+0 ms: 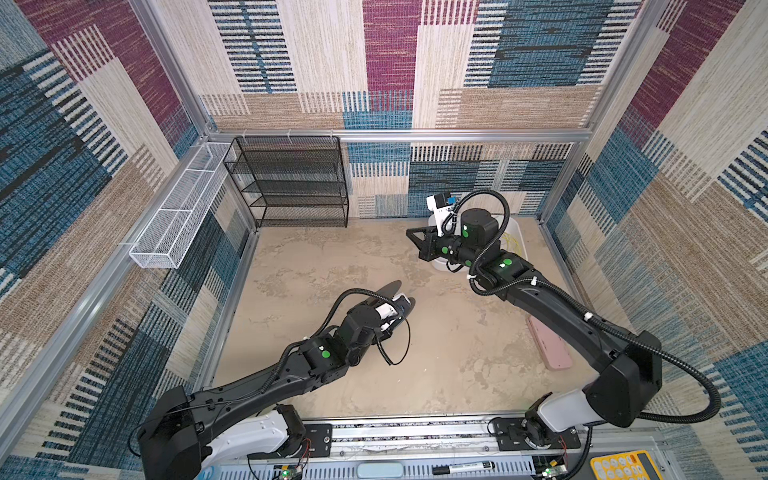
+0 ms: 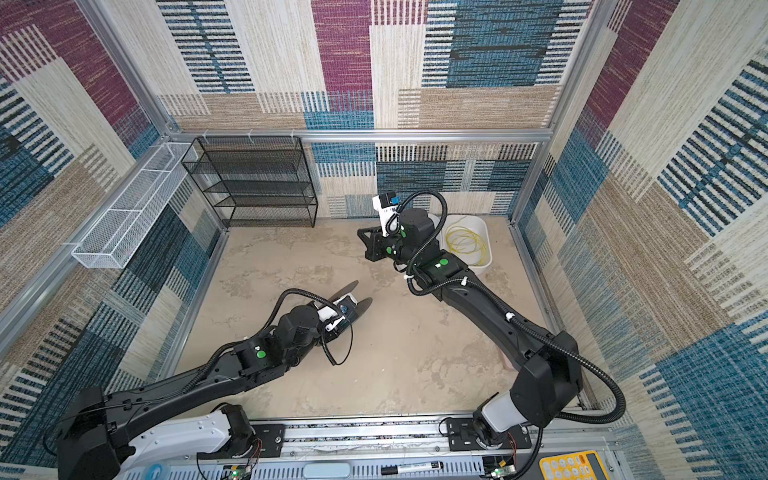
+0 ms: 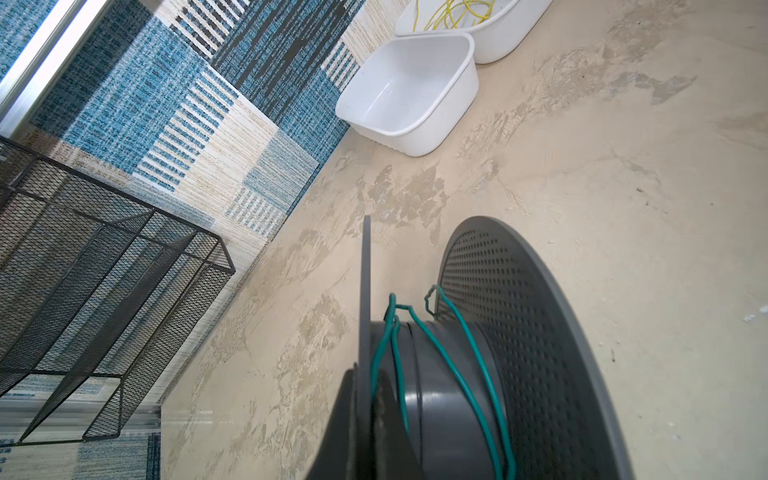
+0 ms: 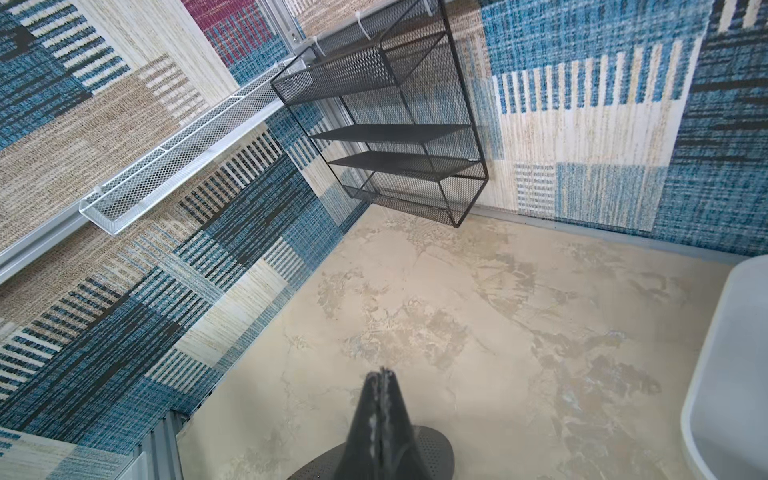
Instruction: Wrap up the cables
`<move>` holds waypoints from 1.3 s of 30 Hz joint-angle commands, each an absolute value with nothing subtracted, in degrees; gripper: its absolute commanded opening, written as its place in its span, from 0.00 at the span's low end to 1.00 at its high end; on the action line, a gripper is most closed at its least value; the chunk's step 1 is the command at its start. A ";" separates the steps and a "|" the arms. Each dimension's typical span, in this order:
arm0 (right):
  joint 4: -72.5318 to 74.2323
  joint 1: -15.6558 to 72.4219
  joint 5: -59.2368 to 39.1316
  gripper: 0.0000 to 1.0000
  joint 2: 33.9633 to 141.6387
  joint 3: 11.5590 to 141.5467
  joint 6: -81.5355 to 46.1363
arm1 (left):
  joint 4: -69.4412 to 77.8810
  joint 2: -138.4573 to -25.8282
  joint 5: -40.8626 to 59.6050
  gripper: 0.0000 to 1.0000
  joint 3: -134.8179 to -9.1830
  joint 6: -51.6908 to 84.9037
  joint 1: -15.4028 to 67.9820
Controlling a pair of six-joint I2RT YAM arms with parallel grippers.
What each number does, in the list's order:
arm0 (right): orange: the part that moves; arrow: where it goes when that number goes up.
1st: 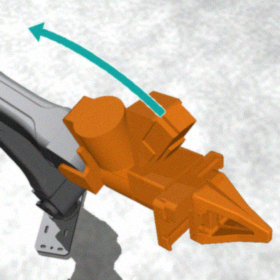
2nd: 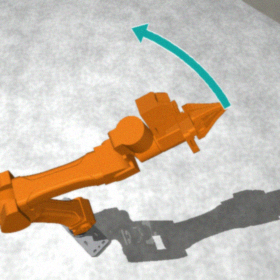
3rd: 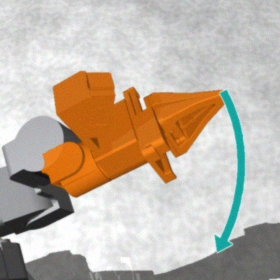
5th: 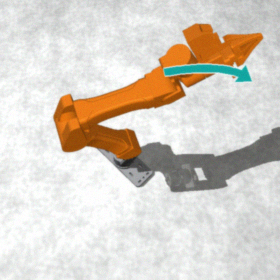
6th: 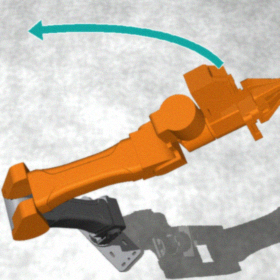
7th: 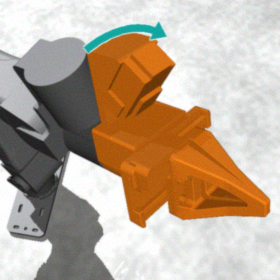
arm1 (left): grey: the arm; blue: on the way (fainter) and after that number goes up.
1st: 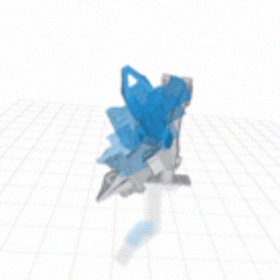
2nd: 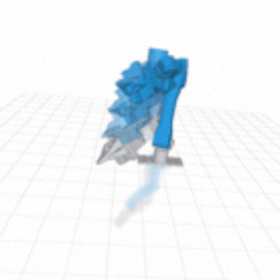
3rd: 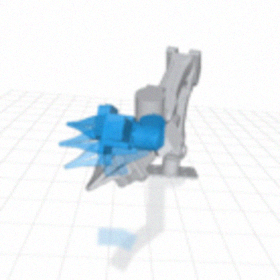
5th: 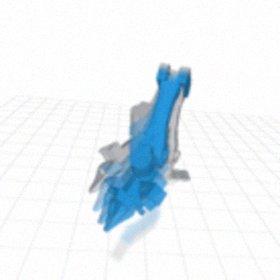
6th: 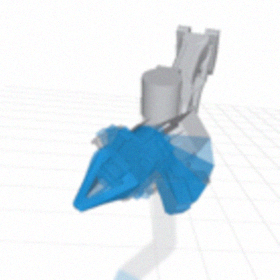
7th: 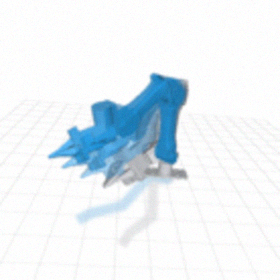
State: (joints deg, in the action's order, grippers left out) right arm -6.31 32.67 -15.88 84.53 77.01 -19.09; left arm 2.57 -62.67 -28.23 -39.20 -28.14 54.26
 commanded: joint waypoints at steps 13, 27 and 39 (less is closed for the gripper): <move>-5.36 25.46 -16.54 0.42 74.40 64.68 -24.40 | 16.87 -67.58 -31.49 0.00 -42.37 -51.21 54.22; -2.90 22.15 -8.00 0.79 61.70 48.71 -26.72 | 72.66 -97.17 -34.29 0.00 -39.04 -81.49 55.18; -4.07 19.78 -8.68 0.83 57.62 45.57 -27.25 | 80.16 -111.76 -41.14 0.07 -37.85 -80.26 60.22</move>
